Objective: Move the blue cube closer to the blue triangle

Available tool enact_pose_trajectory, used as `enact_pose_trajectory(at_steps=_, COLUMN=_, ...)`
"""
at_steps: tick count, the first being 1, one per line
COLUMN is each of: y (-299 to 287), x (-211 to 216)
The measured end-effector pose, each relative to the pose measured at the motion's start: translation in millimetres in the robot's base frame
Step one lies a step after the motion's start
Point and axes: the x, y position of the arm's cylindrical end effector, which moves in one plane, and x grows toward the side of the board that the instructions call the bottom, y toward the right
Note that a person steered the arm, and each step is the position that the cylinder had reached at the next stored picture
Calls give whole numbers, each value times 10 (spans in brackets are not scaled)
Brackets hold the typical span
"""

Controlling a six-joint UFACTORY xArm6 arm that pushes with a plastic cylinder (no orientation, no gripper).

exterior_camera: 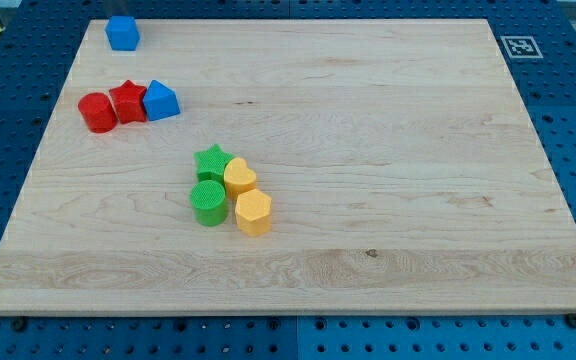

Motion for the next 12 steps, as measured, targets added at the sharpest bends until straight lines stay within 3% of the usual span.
enact_pose_trajectory(at_steps=3, y=448, x=380)
enact_pose_trajectory(at_steps=4, y=424, x=109)
enact_pose_trajectory(at_steps=5, y=182, x=123)
enact_pose_trajectory(at_steps=6, y=77, x=437)
enact_pose_trajectory(at_steps=7, y=77, x=438)
enact_pose_trajectory(at_steps=9, y=204, x=1092)
enact_pose_trajectory(at_steps=11, y=138, x=1047)
enact_pose_trajectory(at_steps=12, y=170, x=769)
